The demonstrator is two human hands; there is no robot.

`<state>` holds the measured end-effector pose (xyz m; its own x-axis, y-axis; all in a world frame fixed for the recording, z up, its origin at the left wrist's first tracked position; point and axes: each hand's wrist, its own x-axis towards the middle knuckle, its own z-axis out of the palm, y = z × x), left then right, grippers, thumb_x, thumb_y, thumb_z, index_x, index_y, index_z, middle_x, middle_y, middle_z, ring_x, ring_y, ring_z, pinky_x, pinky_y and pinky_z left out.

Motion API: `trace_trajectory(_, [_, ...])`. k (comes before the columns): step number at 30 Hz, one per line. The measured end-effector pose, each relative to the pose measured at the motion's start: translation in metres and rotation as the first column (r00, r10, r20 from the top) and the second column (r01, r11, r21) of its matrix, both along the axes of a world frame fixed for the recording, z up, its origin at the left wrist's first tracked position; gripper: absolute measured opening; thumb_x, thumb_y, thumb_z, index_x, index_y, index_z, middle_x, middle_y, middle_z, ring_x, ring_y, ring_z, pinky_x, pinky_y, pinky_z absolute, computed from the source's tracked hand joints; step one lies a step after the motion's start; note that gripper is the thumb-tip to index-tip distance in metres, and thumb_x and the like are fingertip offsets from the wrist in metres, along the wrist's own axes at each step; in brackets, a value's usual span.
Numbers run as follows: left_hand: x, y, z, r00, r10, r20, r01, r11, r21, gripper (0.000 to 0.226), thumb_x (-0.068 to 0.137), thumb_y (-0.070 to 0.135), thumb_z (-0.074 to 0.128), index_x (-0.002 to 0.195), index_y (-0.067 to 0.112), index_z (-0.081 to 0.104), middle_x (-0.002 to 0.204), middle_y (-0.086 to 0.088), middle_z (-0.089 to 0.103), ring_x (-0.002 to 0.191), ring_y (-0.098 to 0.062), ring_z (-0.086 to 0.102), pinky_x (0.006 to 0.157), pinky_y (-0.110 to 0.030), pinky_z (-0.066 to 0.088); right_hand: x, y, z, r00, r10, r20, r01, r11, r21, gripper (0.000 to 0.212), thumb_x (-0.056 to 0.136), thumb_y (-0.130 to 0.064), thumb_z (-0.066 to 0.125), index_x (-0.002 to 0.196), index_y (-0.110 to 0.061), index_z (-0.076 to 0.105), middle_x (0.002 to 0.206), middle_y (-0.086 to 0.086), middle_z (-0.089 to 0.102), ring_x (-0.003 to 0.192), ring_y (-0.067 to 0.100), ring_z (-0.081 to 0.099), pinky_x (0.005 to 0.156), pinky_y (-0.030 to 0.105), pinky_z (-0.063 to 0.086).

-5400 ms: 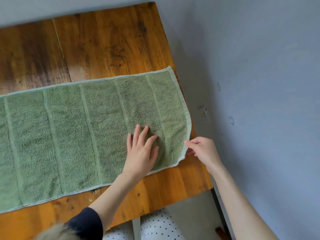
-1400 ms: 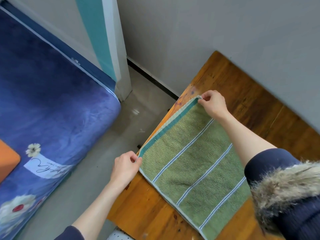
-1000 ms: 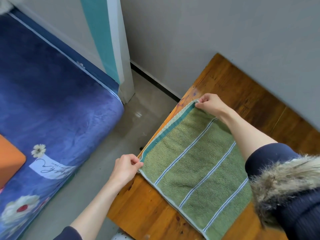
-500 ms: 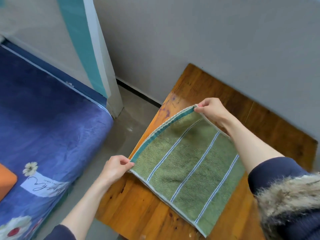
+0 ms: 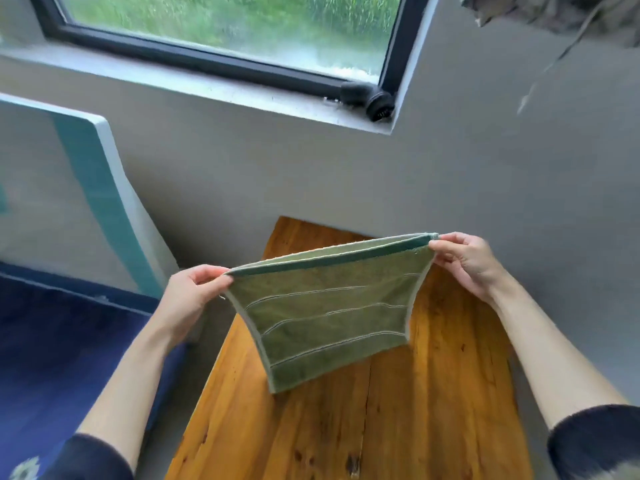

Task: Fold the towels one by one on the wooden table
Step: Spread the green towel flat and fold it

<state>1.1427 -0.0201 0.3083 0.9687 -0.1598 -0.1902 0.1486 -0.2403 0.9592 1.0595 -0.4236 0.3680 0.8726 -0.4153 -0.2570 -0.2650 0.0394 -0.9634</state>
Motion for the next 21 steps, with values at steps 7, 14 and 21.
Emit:
trace_trajectory(7, [0.006, -0.042, 0.074, 0.998, -0.019, 0.051, 0.033, 0.957, -0.288, 0.021, 0.085, 0.002, 0.06, 0.072, 0.013, 0.072, 0.065, 0.004, 0.07, 0.058, -0.005, 0.06, 0.054, -0.014, 0.05, -0.061, -0.028, 0.055, 0.979, -0.022, 0.203, 0.022, 1.0, 0.004, 0.01, 0.086, -0.006, 0.06, 0.079, -0.013, 0.057, 0.08, 0.003, 0.066, 0.08, 0.016, 0.065, 0.068, 0.025, 0.055])
trace_trajectory(14, [0.007, -0.065, 0.122, 0.996, -0.06, 0.062, 0.081, 0.909, -0.41, 0.019, 0.087, 0.0, 0.056, 0.076, 0.01, 0.068, 0.061, 0.004, 0.068, 0.061, -0.006, 0.058, 0.06, -0.01, 0.049, -0.086, -0.028, 0.08, 0.912, -0.176, 0.372, 0.083, 0.964, 0.253, 0.006, 0.089, -0.005, 0.054, 0.086, -0.006, 0.059, 0.084, 0.008, 0.064, 0.08, 0.016, 0.063, 0.064, 0.024, 0.055])
trace_trajectory(21, [0.018, -0.064, 0.138, 0.989, -0.099, 0.11, 0.136, 0.903, -0.408, 0.008, 0.083, 0.0, 0.06, 0.081, 0.006, 0.066, 0.066, 0.002, 0.07, 0.066, -0.005, 0.062, 0.067, -0.01, 0.052, -0.084, -0.016, 0.089, 0.868, -0.289, 0.404, 0.215, 0.952, 0.218, 0.008, 0.088, -0.006, 0.057, 0.08, -0.008, 0.058, 0.078, 0.007, 0.062, 0.074, 0.016, 0.06, 0.063, 0.022, 0.055])
